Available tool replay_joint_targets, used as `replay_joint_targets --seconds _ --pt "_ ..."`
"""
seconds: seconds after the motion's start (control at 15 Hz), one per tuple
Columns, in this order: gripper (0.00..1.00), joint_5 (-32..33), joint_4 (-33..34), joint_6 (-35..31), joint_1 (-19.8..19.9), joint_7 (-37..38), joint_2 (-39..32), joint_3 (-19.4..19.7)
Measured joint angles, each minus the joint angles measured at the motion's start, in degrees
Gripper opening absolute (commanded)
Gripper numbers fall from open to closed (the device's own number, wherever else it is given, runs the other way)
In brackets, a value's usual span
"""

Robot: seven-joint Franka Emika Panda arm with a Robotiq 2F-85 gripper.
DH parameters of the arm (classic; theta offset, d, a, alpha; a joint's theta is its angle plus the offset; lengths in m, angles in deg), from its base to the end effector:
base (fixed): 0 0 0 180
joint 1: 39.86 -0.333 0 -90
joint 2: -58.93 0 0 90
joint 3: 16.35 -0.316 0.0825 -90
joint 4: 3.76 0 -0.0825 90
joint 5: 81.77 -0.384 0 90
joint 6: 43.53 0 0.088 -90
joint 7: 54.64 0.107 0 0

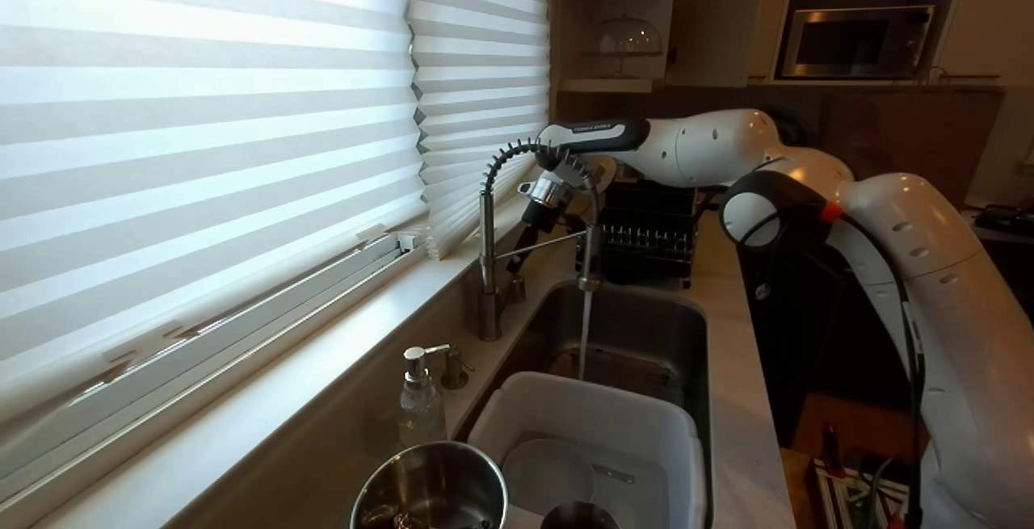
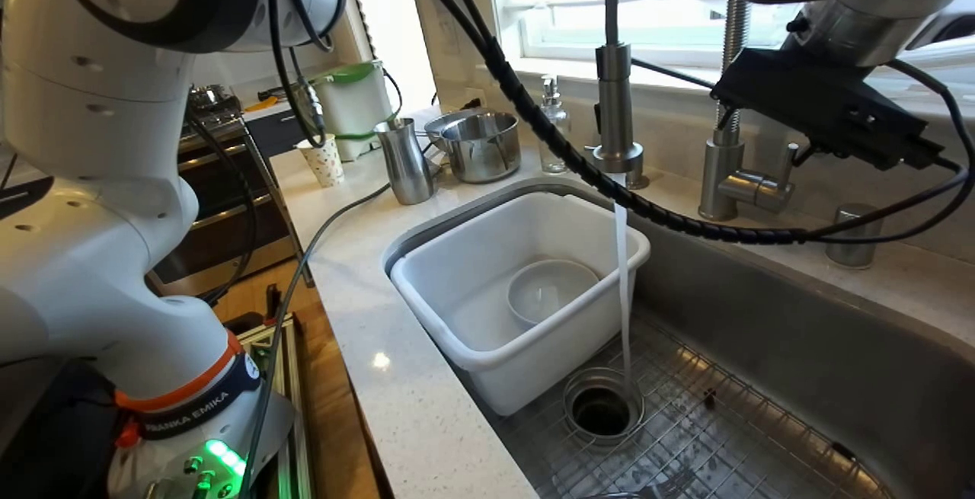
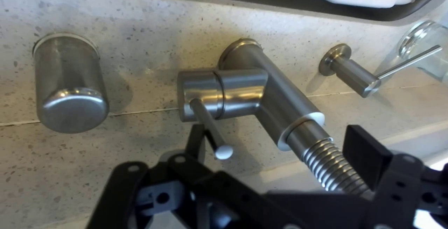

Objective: Turn off the faucet

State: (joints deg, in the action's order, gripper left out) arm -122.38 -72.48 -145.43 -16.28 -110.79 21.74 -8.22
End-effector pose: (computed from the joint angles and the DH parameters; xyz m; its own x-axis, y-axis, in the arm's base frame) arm 0.6672 -0.3129 0.4145 0.8977 0.1652 0.4085 0.3373 -0.8542 -0.3956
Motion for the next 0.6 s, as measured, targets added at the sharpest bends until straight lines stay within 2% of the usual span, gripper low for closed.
replay_joint_targets --seconds 0.6 --pt "1.0 0.0 -2.6 -0.6 -0.9 -0.2 2.0 -0.4"
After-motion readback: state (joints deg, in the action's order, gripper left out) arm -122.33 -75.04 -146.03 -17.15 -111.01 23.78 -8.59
